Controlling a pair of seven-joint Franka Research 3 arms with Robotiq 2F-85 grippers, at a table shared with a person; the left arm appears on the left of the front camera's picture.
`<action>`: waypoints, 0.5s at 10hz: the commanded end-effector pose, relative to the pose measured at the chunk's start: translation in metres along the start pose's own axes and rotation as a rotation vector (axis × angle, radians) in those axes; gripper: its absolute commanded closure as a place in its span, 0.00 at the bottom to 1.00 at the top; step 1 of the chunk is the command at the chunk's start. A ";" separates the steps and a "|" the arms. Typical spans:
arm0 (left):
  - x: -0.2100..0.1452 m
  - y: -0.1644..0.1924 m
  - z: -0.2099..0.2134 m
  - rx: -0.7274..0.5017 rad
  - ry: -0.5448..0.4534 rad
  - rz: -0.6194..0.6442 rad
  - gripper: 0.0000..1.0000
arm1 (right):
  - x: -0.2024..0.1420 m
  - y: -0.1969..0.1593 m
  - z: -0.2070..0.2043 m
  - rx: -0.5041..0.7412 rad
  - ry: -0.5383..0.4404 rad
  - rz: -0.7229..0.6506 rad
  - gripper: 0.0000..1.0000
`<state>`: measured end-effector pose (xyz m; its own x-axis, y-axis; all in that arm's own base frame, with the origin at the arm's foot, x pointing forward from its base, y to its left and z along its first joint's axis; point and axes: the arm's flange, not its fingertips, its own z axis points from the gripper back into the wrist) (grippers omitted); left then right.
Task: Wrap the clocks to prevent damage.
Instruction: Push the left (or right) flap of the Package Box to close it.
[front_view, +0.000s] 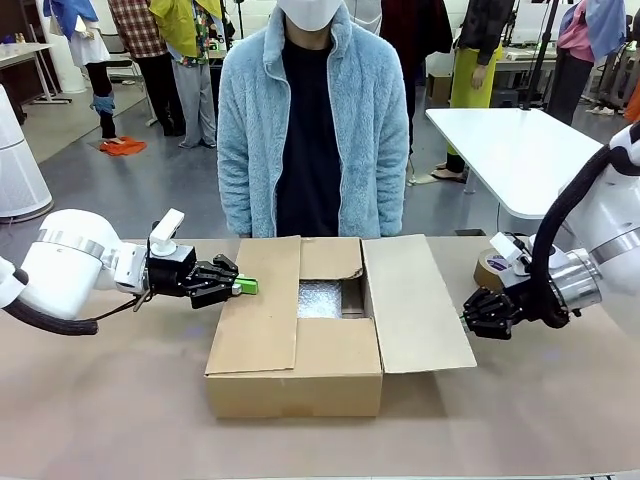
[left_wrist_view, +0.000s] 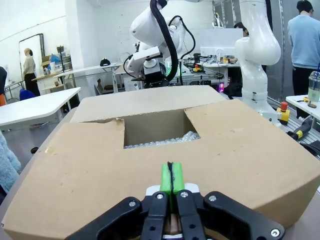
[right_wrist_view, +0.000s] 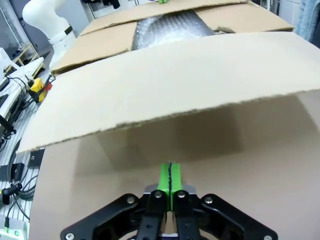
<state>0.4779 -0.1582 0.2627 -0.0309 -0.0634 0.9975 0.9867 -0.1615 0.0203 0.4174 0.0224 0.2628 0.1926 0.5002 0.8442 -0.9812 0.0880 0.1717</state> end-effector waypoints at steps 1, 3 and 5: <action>-0.001 0.000 0.000 0.003 0.001 0.002 1.00 | 0.003 0.000 -0.010 0.022 -0.065 -0.012 0.99; -0.001 0.000 0.000 0.003 0.001 0.002 1.00 | 0.005 0.002 -0.013 0.056 -0.130 -0.038 0.99; -0.001 0.000 0.000 0.003 0.001 0.002 1.00 | 0.007 0.009 -0.014 0.097 -0.207 -0.063 0.99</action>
<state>0.4779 -0.1583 0.2627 -0.0309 -0.0634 0.9975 0.9867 -0.1615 0.0203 0.4089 0.0403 0.2642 0.2312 0.3679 0.9007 -0.9703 0.0192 0.2413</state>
